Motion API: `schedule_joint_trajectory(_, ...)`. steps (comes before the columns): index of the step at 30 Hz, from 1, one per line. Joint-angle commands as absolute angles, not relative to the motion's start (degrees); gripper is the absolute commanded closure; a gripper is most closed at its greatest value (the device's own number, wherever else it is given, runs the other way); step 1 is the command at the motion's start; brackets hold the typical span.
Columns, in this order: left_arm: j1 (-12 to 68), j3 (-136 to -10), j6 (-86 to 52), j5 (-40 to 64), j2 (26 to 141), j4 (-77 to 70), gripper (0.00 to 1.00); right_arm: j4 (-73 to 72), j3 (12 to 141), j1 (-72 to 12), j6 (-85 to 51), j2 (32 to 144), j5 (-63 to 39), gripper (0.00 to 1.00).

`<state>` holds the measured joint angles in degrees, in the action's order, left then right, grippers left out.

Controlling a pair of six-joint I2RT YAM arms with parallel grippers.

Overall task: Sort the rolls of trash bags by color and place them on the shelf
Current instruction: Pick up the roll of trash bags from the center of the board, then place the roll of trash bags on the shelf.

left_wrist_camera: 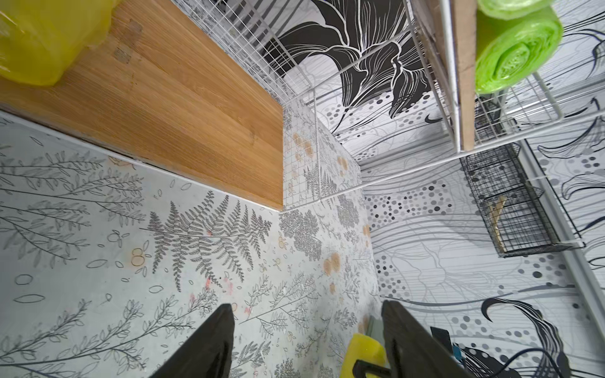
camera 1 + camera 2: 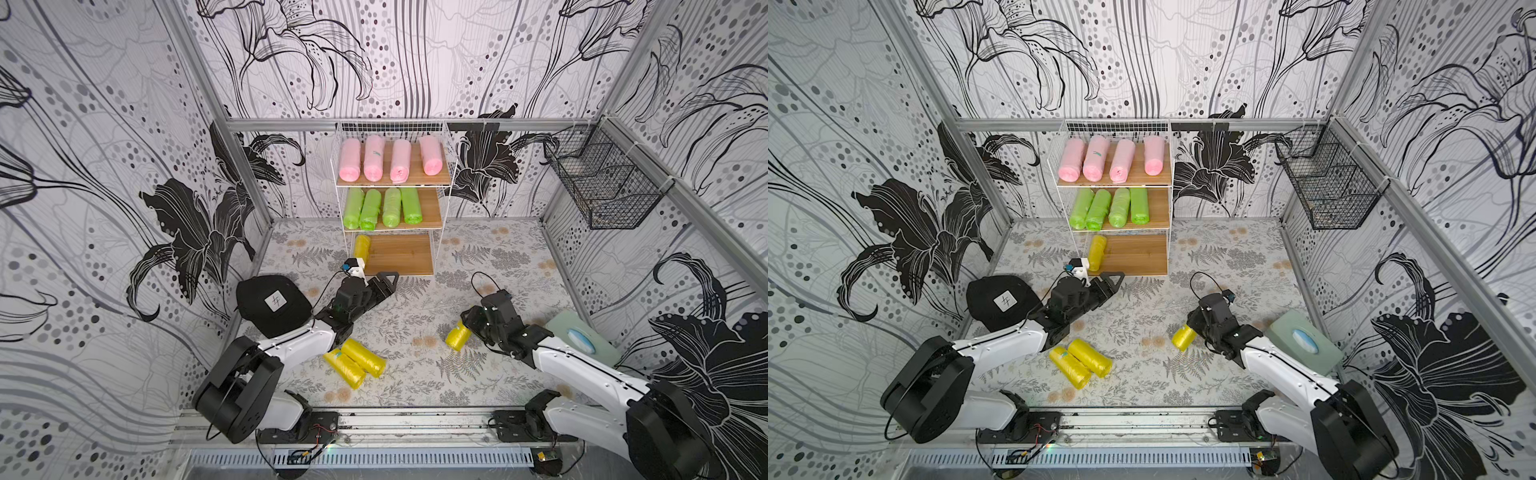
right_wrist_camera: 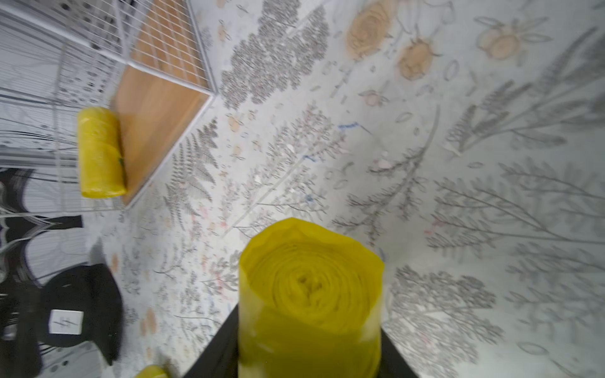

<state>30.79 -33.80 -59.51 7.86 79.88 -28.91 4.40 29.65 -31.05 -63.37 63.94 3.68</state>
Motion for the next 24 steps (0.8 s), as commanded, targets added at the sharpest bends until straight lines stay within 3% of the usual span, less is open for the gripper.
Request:
schedule_joint_trajectory(1, 31.33, -31.36, -63.82, 12.68, 81.00, -36.13, 0.25, -7.83, 33.14, -31.04, -68.84, 67.28, 1.80, 0.52)
schedule_joint_trajectory(9, 33.56, -28.23, -68.00, 16.34, 83.70, -45.39, 0.23, -17.20, 38.80, -33.43, -72.07, 75.45, 2.43, 0.53)
schedule_joint_trajectory(24, 35.77, -26.32, -72.93, 13.28, 86.69, -55.89, 0.21, -22.09, 45.38, -34.68, -73.92, 81.84, -0.14, 0.52)
